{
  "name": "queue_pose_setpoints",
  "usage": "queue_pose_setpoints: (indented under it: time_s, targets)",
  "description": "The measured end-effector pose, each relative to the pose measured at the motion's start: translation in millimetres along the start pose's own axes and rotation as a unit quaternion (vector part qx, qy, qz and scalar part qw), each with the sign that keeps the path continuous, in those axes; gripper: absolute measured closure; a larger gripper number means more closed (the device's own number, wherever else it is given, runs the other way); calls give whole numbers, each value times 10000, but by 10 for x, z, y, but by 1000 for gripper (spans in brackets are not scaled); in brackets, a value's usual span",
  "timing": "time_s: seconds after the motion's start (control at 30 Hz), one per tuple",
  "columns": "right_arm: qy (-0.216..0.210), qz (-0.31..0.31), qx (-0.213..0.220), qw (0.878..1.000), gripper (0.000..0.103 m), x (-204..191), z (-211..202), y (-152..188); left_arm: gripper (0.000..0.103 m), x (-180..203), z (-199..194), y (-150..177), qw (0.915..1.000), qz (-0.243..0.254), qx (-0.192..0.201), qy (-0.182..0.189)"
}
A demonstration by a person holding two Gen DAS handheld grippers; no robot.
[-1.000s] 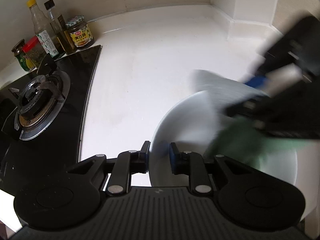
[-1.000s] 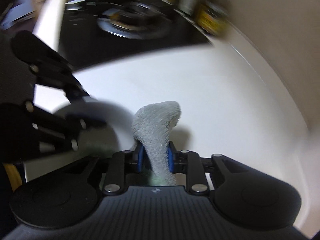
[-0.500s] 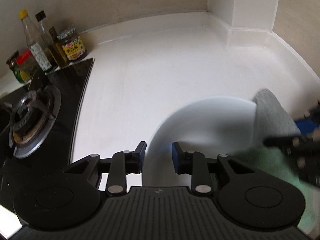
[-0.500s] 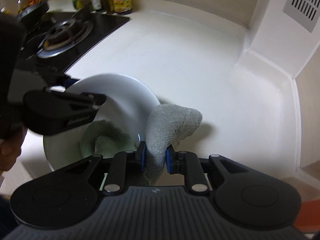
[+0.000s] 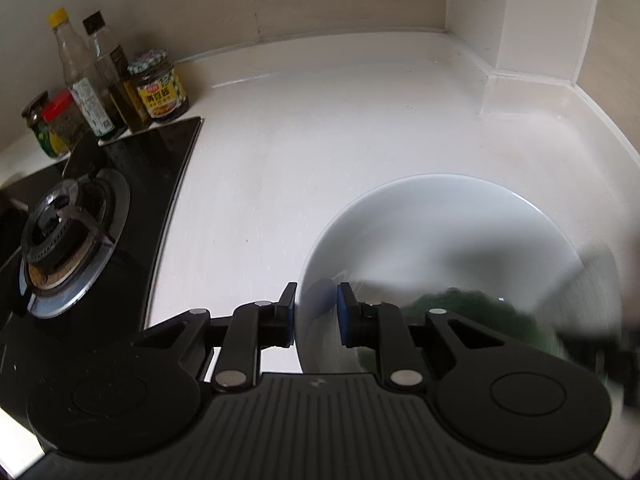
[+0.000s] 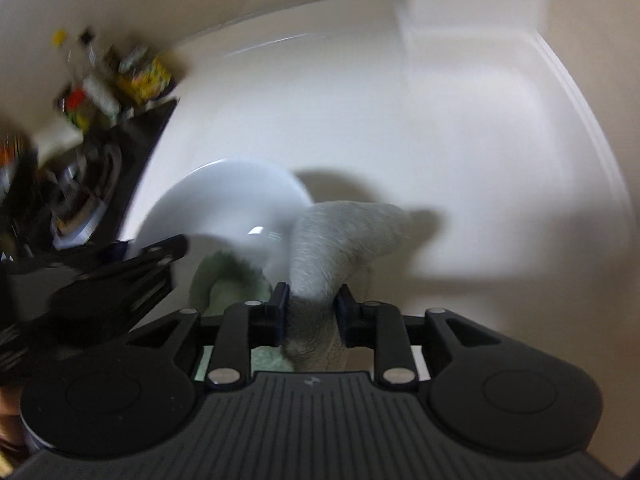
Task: Clean bowl
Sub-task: 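Push the cloth deep into the bowl and wipe its bottom with the right gripper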
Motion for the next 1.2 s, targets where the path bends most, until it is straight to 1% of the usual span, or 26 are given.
queue_pose_setpoints:
  time_s: [0.1, 0.17, 0.23, 0.27, 0.33, 0.37, 0.47, 0.57, 0.6, 0.7, 0.77, 0.87, 0.93, 1.0, 1.03, 1.1, 1.13, 1.2]
  targets:
    - [-67, 671, -11, 9977, 75, -16, -67, 224, 80, 5, -12, 7, 10000, -14, -64, 36]
    - [-52, 719, 2, 9974, 72, -42, -55, 263, 80, 8, -14, 8, 9999, 54, -105, 50]
    - [-97, 347, 56, 9993, 72, -69, 11, 244, 84, 8, -9, 26, 9996, 177, -191, 125]
    - [-92, 155, 79, 9998, 75, -71, 18, 198, 86, 14, -7, 40, 9992, 248, -241, 191]
    - [169, -285, 313, 9990, 81, -95, -4, 79, 87, 37, -13, 71, 9982, 376, -318, 352]
    - [478, -680, 580, 9948, 85, -135, -28, -25, 85, 42, -16, 82, 9979, 387, -335, 388]
    - [824, -1359, 1167, 9804, 92, -239, -84, -261, 84, 25, -13, 86, 9981, 332, -348, 391]
    - [582, -1753, 1719, 9677, 93, -408, -179, -413, 85, -32, -1, 66, 9970, 207, -392, 627]
    - [470, -1979, 1806, 9623, 93, -494, -180, -429, 85, -39, 2, 62, 9967, 207, -414, 673]
    - [293, -2545, 1546, 9542, 93, -727, 55, -470, 84, -38, 11, 63, 9958, 309, -445, 739]
    - [322, -2820, 1362, 9491, 94, -812, 275, -520, 83, -33, 15, 66, 9950, 405, -462, 784]
    - [27, -2974, 1090, 9485, 94, -899, 509, -603, 82, -46, 23, 62, 9935, 465, -510, 907]
    - [-179, -3094, 758, 9477, 94, -974, 630, -615, 82, -51, 27, 59, 9930, 481, -530, 945]
    - [-306, -3118, 503, 9483, 93, -1022, 708, -642, 83, -63, 33, 54, 9937, 457, -526, 878]
    - [-367, -3090, 380, 9496, 93, -1031, 731, -656, 86, -69, 37, 52, 9942, 440, -520, 827]
    - [-635, -2965, -5, 9529, 93, -1005, 758, -663, 88, -78, 47, 50, 9953, 390, -512, 721]
    - [-785, -2936, -231, 9524, 93, -994, 766, -654, 88, -91, 51, 45, 9958, 312, -507, 694]
    - [-1153, -3141, -883, 9382, 93, -985, 746, -552, 88, -123, 60, 29, 9957, 139, -540, 738]
Point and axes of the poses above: each gripper's, at about its wrist camera, not at the fingertips, and z roughly the way its jaws point, x to its right, y to its underside, the point moved 5 cm from there along z, roughly the way its jaws point, and after that the axes turned 12 degrees about y, right-handed, at the moved point
